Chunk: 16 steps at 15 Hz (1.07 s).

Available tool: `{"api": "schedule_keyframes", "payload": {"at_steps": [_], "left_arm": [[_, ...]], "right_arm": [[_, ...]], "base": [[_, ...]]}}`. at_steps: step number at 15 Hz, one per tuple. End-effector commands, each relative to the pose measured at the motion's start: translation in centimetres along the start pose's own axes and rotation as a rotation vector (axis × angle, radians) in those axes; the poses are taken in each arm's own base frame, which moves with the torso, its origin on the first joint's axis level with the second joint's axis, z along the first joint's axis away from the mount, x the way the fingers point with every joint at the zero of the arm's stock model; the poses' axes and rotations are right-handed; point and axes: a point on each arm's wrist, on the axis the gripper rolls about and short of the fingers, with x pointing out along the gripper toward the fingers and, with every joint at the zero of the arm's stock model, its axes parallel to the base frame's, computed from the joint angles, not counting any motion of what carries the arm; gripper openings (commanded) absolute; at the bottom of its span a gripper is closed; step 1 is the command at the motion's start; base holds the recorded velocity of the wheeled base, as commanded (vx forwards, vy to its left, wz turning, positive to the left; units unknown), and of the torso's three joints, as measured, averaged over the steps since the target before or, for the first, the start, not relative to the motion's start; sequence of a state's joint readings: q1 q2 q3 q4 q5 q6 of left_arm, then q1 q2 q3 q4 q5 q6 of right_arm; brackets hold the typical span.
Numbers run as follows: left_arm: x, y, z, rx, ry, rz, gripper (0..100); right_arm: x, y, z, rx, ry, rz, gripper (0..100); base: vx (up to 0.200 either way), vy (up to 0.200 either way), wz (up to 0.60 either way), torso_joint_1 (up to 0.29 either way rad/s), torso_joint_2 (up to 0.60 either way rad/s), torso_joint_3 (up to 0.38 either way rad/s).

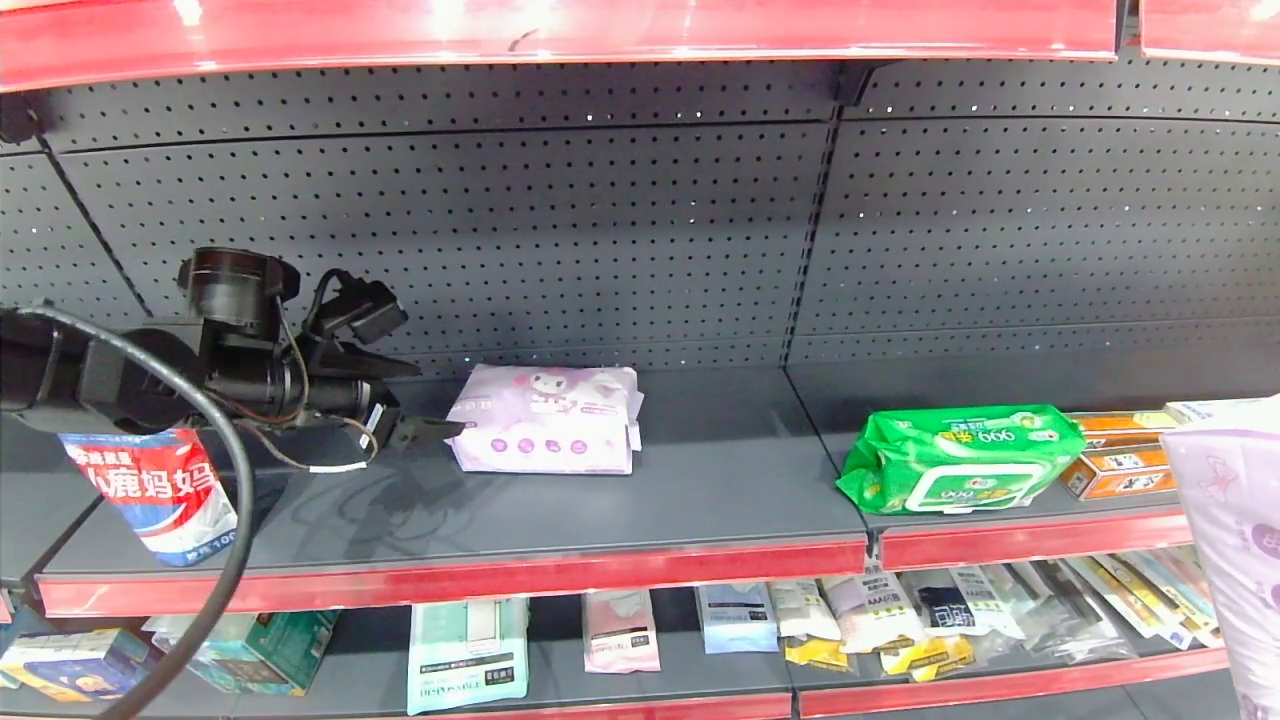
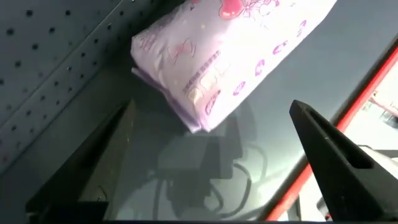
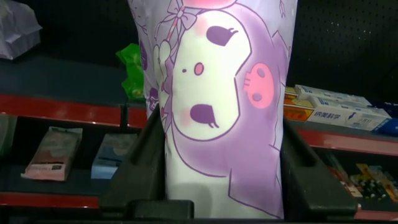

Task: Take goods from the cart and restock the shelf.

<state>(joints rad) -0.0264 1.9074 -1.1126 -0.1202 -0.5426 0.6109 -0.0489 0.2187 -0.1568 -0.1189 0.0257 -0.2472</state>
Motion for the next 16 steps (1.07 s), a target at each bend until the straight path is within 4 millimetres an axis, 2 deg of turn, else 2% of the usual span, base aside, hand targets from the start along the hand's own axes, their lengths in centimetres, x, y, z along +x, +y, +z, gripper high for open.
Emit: {"api": "schedule_keyframes", "payload": {"at_steps": [1,6,12,16], "left_arm": [[1.6,0.4,-0.3,0.026,0.012,-0.017,100],[3.6,1.0,0.1,0.045,-0.003,-0.038,100],[5.5,1.7,2.5,0.071,-0.018,-0.071,100],[6.5,1.8,3.1,0.065,0.003,-0.101,100]], "right_arm": [[0.0,0.0,-0.1,-0.001,0.003,0.001,0],[-0.1,0.1,-0.5,-0.001,0.002,0.001,0],[-0.2,0.2,-0.8,-0.007,0.008,0.002,0],[-0.2,0.2,-0.9,-0.012,0.012,0.003,0]], "base": [[0.0,0.0,0.0,0.0,0.0,0.0],[0.0,0.0,0.0,0.0,0.0,0.0],[0.0,0.0,0.0,0.0,0.0,0.0],[0.0,0.0,0.0,0.0,0.0,0.0]]}}
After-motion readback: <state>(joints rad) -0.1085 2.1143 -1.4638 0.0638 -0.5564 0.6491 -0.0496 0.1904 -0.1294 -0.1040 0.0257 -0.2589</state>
